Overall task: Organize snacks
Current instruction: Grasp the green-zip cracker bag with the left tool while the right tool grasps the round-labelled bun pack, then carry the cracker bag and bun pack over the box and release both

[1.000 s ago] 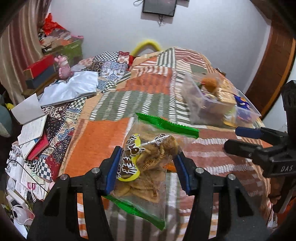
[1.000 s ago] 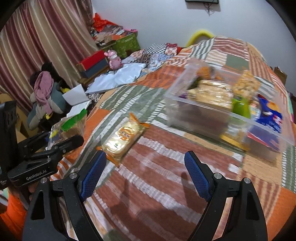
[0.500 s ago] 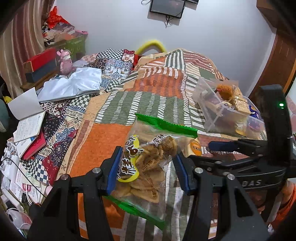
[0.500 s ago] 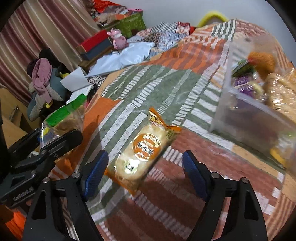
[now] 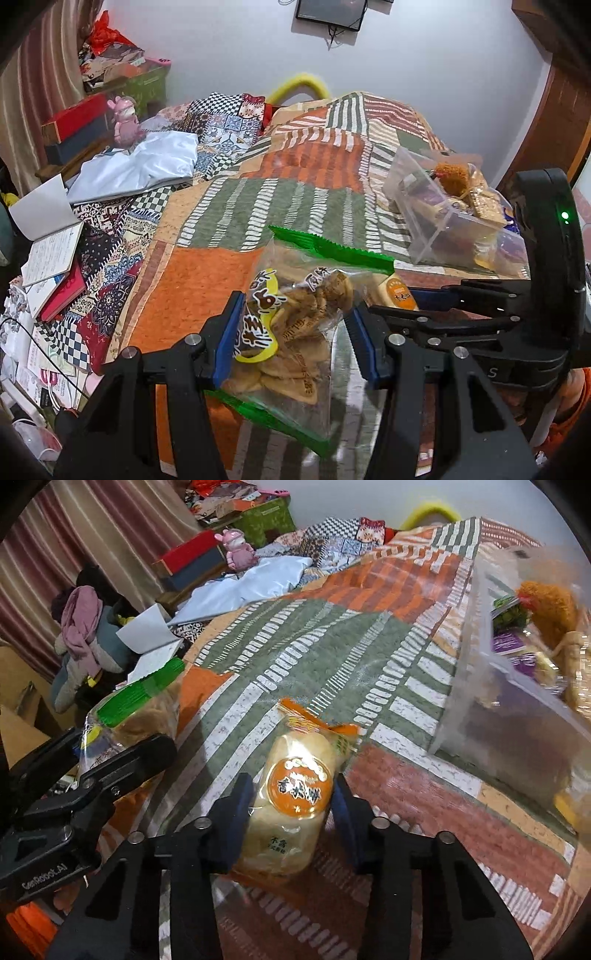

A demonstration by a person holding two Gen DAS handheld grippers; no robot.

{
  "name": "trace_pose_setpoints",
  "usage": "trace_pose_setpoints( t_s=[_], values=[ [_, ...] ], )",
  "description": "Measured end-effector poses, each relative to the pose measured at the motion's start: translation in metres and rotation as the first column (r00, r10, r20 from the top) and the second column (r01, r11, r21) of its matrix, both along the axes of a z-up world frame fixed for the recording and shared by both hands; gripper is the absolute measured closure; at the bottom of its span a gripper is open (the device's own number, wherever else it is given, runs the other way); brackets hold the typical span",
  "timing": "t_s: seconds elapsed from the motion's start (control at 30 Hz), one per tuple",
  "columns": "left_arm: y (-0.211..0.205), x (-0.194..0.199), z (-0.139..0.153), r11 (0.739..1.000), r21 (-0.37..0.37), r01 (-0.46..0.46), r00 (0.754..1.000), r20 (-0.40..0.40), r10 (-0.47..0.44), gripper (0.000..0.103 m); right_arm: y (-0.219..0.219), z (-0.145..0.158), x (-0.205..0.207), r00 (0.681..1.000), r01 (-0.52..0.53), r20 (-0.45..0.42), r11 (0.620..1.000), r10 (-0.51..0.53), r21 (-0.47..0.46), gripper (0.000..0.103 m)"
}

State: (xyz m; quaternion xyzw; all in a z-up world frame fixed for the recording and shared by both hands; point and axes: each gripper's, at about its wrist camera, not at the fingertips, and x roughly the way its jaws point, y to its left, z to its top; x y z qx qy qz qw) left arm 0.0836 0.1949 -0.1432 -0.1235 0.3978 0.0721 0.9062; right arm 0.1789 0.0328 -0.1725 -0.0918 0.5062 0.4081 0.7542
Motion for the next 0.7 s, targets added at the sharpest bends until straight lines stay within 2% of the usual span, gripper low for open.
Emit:
trace_pose_setpoints(
  t_s=[0.17, 0.37, 0.7],
  values=[
    [-0.016, -0.001, 0.016, 1.0, 0.007, 0.013, 1.0, 0.019, -0.013, 0.05, -0.015, 0.017, -0.003, 0.999, 0.01, 0.047, 0.999, -0.012, 0.038, 0.067],
    [-0.046, 0.001, 0.037, 0.999, 0.016, 0.046, 0.998, 0.048, -0.046, 0.05, -0.056, 0.047, 0.003, 0.993, 0.055, 0.101, 0.992, -0.067, 0.112, 0.067],
    [-0.11, 0.037, 0.069, 0.993, 0.017, 0.116, 0.991, 0.064, -0.117, 0.05, -0.125, 0.081, 0.02, 0.972, 0.136, 0.164, 0.971, -0.17, 0.199, 0.067]
  ],
)
